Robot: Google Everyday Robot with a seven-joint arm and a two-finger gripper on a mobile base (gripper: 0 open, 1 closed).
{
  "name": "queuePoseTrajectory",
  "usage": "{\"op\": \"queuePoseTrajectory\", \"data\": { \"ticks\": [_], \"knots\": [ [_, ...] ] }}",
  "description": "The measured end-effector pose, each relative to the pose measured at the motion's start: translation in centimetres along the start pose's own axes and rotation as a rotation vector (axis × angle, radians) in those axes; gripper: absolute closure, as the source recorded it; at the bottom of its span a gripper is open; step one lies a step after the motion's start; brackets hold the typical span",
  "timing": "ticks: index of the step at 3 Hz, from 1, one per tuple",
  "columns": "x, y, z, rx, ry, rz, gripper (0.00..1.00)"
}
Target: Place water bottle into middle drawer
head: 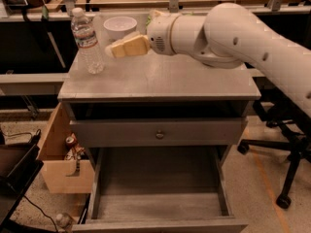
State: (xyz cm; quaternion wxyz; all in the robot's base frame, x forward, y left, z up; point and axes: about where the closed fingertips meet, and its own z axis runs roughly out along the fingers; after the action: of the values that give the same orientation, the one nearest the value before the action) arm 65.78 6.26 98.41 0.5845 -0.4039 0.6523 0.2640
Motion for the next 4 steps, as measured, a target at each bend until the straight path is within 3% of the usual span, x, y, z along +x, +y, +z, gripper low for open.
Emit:
{"op": "queuePoseTrajectory", "data": {
  "ticks": [2,4],
  "knots": [
    [-0.7,-1.9,7.8,-0.063,-0.066,0.029,0.0],
    [0.6,-1.1,12.8,-0.089,-0.154,0.086,0.0]
  ]
}}
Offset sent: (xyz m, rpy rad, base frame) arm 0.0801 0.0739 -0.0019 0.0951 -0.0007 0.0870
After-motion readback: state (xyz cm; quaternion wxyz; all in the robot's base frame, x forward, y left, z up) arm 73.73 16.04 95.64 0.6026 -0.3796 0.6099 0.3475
